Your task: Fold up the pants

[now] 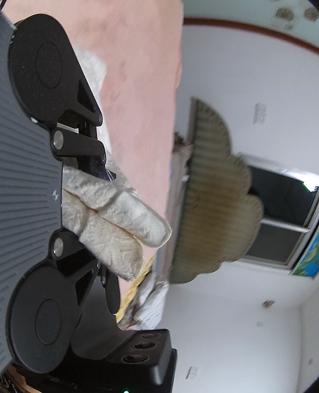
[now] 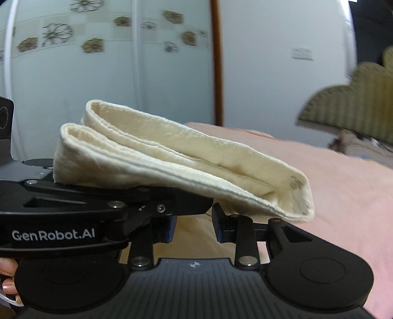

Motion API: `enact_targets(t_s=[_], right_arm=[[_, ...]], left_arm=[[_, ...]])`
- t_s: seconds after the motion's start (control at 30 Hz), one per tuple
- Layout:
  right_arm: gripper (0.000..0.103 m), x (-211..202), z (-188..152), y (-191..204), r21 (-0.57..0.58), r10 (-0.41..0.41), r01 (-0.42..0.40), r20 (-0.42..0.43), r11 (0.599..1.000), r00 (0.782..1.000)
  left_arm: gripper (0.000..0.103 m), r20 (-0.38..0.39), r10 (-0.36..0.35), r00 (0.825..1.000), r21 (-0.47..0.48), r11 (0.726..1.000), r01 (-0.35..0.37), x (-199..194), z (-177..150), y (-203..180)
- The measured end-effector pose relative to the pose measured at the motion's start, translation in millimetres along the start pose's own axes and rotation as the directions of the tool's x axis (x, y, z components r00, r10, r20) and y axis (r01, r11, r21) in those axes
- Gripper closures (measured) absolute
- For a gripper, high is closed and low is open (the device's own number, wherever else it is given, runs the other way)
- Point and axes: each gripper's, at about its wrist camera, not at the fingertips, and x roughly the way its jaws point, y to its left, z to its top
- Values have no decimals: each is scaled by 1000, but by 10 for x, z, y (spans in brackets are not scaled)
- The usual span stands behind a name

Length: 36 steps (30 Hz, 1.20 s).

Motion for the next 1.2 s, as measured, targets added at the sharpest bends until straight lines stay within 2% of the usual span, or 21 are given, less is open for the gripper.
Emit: enact_targets(t_s=[0.2,0.33,0.4,0.43,0.47,0.53,0.63,0.7,0.77,0.83,0.87,0.9,0.93,1.0,1.03,1.1,1.2], right_arm=[[73,-96,-316,-158,-118,-104,95,-76,988,992],[73,-188,-492,-277,-119,-139,124,-128,985,982],[73,-251,-501,-340,-101,-145,130,-150,986,978],[68,-272,-524,-348,-93,-155,141,-168,986,973],[55,-289,-538,-356,-86,-170,156,-192,984,967],[37,-383,-603,-381,-83,-200,186,-222,979,954],[37,-632,-706,-462,-49,-249,244,-236,968,939],[37,-796,-743,-526,-23,-325,329,-229,944,918],[37,-935,-730,-592,-1,-425,435,-209,901,881],[37,-1042,-689,-651,37,-515,527,-166,849,841],[37,-1077,-640,-642,61,-544,555,-135,830,828],[37,-1090,-575,-626,90,-550,557,-97,825,830],[37,-1083,-503,-575,112,-523,526,-58,843,850],[37,-969,-371,-452,129,-424,420,1,898,906],[37,-856,-298,-374,115,-378,374,9,920,926],[37,-571,-185,-198,44,-331,330,9,943,944],[37,-103,-73,-57,-12,-237,237,-70,972,969]], left_arm=[[82,-81,-43,996,17,999,44,377,-321,-181],[77,-134,-60,989,33,997,65,542,-507,-233],[71,-162,-68,984,55,995,77,643,-580,-241],[67,-183,-81,980,62,994,93,683,-622,-243],[60,-203,-100,974,64,991,115,700,-663,-217],[52,-218,-137,966,73,985,156,712,-708,-197],[44,-211,-178,961,110,973,204,634,-729,-232],[37,-207,-220,953,99,965,244,479,-712,-215],[33,-182,-246,952,78,962,264,297,-648,-150],[26,-140,-217,966,82,970,230,136,-523,-34],[23,-119,-183,976,87,977,194,88,-474,56],[22,-101,-136,985,90,985,145,57,-432,158],[22,-87,-77,993,90,992,84,31,-398,275],[22,-87,33,996,76,997,-26,44,-341,527],[22,-107,72,992,68,996,-65,70,-332,646],[22,-154,117,981,74,991,-107,108,-369,810],[22,-205,164,965,154,979,-134,127,-495,908]])
